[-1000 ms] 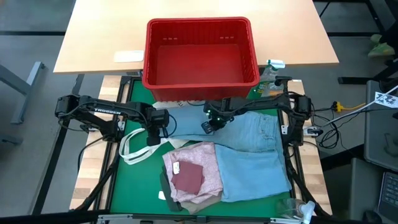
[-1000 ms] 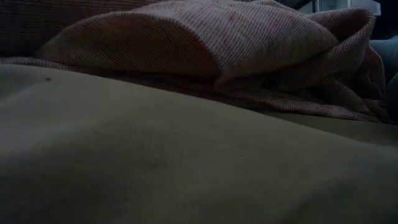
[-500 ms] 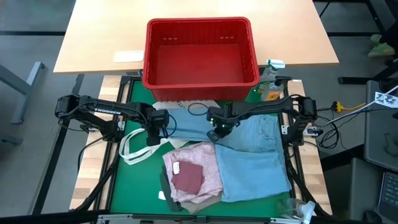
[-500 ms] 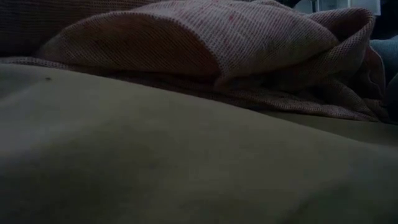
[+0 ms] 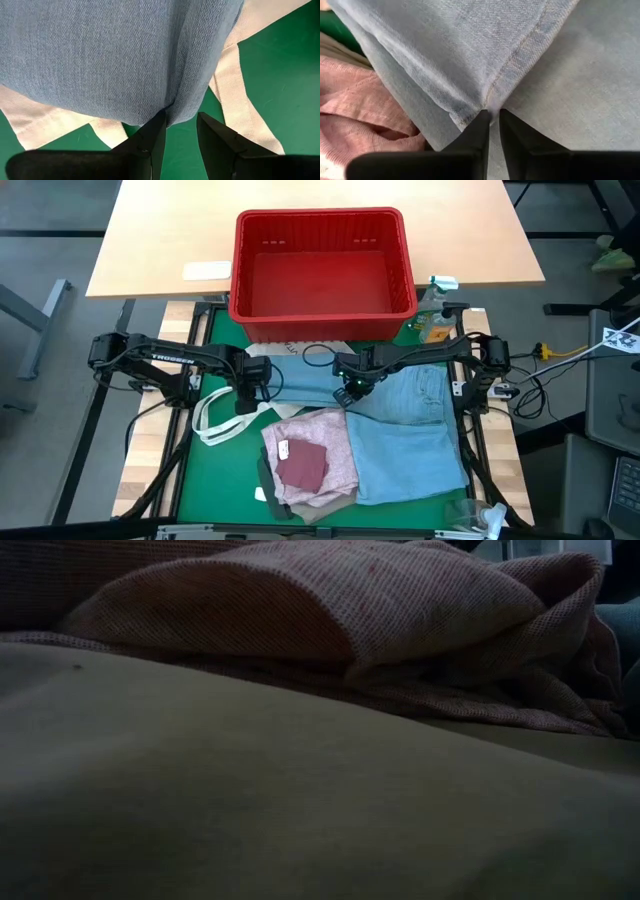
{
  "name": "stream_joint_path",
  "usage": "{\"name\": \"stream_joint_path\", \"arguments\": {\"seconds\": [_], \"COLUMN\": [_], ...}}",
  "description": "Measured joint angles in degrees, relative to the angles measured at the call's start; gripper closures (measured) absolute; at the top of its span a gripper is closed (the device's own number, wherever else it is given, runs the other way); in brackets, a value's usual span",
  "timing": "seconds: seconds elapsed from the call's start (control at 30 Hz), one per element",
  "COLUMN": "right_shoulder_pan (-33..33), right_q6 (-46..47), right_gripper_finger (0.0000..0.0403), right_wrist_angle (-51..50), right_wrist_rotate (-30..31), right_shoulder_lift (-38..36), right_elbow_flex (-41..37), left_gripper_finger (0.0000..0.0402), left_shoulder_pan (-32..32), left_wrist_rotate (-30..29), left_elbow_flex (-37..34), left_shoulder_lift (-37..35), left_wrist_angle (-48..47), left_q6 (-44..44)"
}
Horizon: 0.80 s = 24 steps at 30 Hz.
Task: Fold laundry
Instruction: Fold the blue jeans
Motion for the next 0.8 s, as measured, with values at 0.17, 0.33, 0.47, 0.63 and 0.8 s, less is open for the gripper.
{"name": "stream_joint_path", "arguments": {"seconds": [0.17,0.33,0.47,0.63,0.8], "right_shoulder_pan": [0.0,-0.1,-0.1,-0.1,0.0], "right_q6": [-0.1,-0.1,-0.2,-0.2,-3.4], "right_gripper_finger": [0.0323,0.0299,0.0297,0.0297,0.0297], "right_wrist_angle": [0.1,0.3,0.4,1.2,6.4], "right_wrist_rotate": [-0.4,-1.8,-2.0,-0.4,2.3], "right_shoulder_lift": [0.0,0.0,-1.9,-5.1,-6.3], "right_elbow_flex": [0.0,0.0,0.0,0.0,0.0], "left_gripper_finger": [0.0296,0.0296,0.0296,0.0296,0.0296], "left_shoulder_pan": [0.0,0.0,-0.2,-1.0,-2.1], "left_wrist_rotate": [-0.2,-2.7,-2.2,-1.4,-3.2], "left_elbow_flex": [0.0,0.2,3.2,6.9,7.0], "left_shoulder_lift": [0.0,0.0,0.0,0.0,0.0], "left_wrist_angle": [0.0,-0.2,-2.8,-5.6,-5.4], "left_q6": [0.3,0.4,0.4,0.4,0.4]}}
